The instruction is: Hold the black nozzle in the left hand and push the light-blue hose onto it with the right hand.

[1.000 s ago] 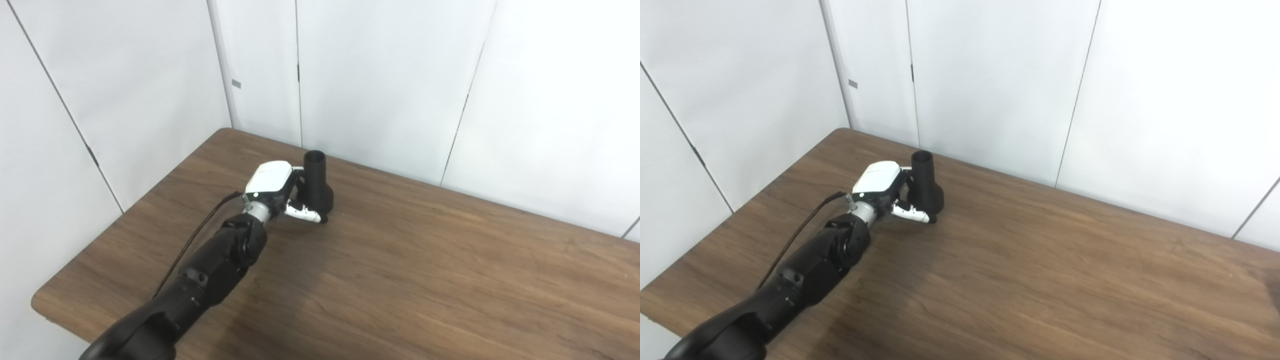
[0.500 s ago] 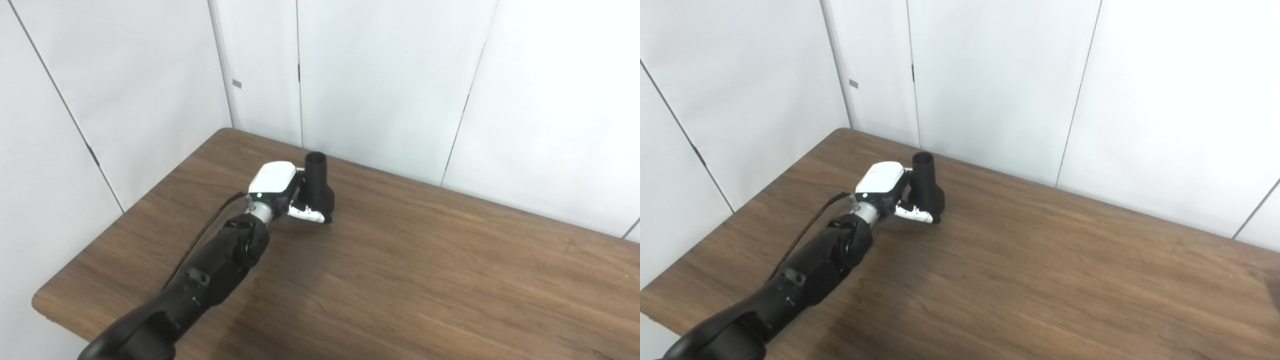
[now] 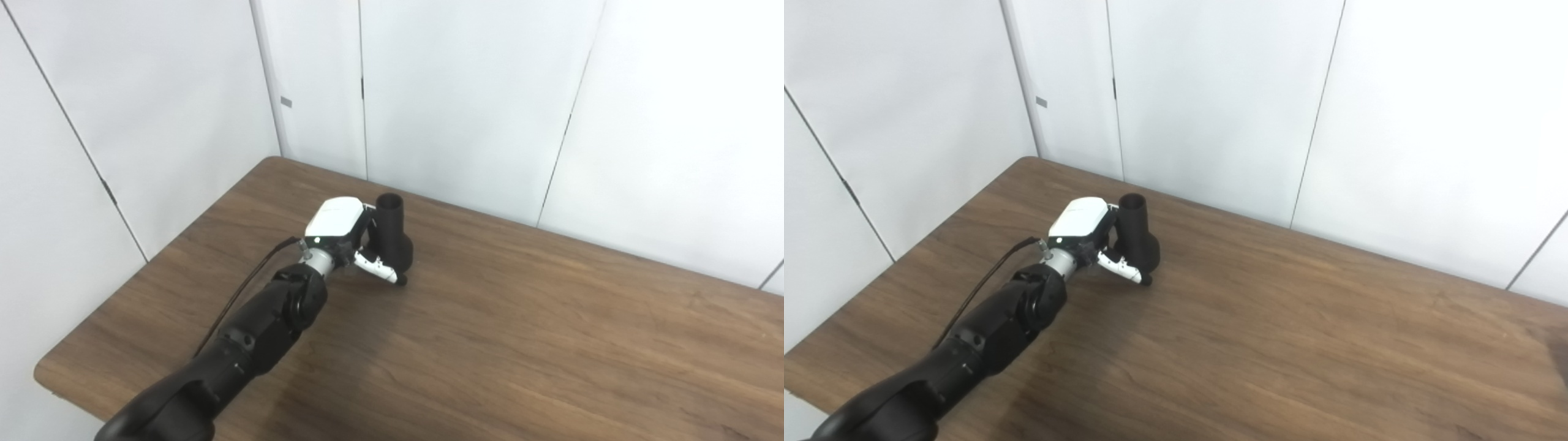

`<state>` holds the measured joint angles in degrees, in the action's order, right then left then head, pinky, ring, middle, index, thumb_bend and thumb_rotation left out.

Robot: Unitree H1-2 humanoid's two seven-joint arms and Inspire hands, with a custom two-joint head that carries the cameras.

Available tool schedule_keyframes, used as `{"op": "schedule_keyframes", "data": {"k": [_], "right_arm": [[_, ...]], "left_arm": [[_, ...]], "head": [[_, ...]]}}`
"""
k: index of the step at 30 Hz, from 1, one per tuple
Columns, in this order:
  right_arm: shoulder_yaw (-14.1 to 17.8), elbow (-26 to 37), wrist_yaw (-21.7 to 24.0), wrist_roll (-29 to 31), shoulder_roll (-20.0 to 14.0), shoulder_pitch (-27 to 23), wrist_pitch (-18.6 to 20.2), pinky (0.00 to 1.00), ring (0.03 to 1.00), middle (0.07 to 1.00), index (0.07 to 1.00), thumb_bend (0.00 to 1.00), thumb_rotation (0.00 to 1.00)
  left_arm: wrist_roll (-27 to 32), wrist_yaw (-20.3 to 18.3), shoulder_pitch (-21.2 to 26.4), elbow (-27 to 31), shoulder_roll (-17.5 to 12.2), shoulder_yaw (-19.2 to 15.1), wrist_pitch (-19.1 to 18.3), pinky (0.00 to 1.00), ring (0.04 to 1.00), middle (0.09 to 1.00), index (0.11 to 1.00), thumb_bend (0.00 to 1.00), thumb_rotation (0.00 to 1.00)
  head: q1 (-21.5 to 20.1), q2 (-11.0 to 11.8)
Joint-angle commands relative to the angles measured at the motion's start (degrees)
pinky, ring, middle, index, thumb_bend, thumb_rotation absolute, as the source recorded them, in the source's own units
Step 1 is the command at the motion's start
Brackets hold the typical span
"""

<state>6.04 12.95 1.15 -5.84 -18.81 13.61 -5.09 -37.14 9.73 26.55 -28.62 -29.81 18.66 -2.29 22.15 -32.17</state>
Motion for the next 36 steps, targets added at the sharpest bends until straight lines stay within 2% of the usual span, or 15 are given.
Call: {"op": "schedule_keyframes", "data": {"k": [1, 3, 8, 11, 18, 27, 32, 36], "right_arm": [[-0.22, 0.96, 1.21, -0.07, -0.31, 0.37, 0.29, 0.47, 0.612, 0.647, 0.616, 0.42, 0.66], [-0.21, 1.06, 1.26, -0.12, -0.3, 0.38, 0.37, 0.47, 0.609, 0.648, 0.619, 0.42, 0.66], [-0.16, 1.24, 1.51, 0.2, -0.3, 0.44, 0.51, 0.45, 0.595, 0.637, 0.619, 0.43, 0.67], [-0.12, 1.24, 1.48, 0.08, -0.23, 0.41, 0.42, 0.45, 0.598, 0.639, 0.614, 0.42, 0.66], [-0.21, 1.31, 1.61, -0.07, -0.3, 0.57, -0.11, 0.46, 0.61, 0.65, 0.62, 0.42, 0.66], [-0.29, 1.73, 1.68, -0.2, -0.15, 0.65, 0.27, 0.45, 0.6, 0.644, 0.619, 0.41, 0.65], [-0.48, 1.64, 1.28, -0.6, 0.37, 0.66, -0.59, 0.46, 0.598, 0.642, 0.614, 0.42, 0.66], [-0.67, 2.7, 1.01, -1.53, 0.98, 0.98, -0.65, 0.43, 0.579, 0.624, 0.608, 0.44, 0.68]], "left_arm": [[0.44, -5.65, -4.73, -3.18, 3.29, 4.26, 2.59, 0.9, 0.552, 0.486, 0.484, 0.57, 0.07], [0.1, -5.53, -4.66, -3.2, 3.13, 4.47, 2.76, 0.88, 0.542, 0.482, 0.484, 0.53, 0.07], [-0.03, -4.84, -4.52, -3.71, 2.98, 4.95, 3.46, 0.88, 0.542, 0.482, 0.483, 0.52, 0.06], [-0.53, -4.13, -4.49, -4.02, 2.87, 5.41, 4.17, 0.86, 0.54, 0.492, 0.473, 0.53, 0.02], [-3.71, -0.43, -4.29, -5.21, 2.62, 7.31, 5.9, 0.8, 0.498, 0.49, 0.474, 0.52, 0.0], [-4.38, 1.95, -4.26, -5.41, 2.41, 8.98, 6.59, 0.82, 0.478, 0.482, 0.483, 0.52, 0.0], [-4.87, 7.96, -4.6, -5.41, 2.17, 9.48, 12.62, 0.8, 0.445, 0.466, 0.501, 0.52, 0.0], [-4.27, 8.63, -5.17, -4.24, 2.21, 9.3, 14.07, 0.83, 0.492, 0.455, 0.49, 0.51, 0.0]], "head": [[0.05, -0.05], [0.03, -0.15], [0.03, -0.15], [0.03, -0.15], [0.02, -0.36], [-0.62, -0.44], [-2.07, -0.64], [-3.55, -0.96]]}}
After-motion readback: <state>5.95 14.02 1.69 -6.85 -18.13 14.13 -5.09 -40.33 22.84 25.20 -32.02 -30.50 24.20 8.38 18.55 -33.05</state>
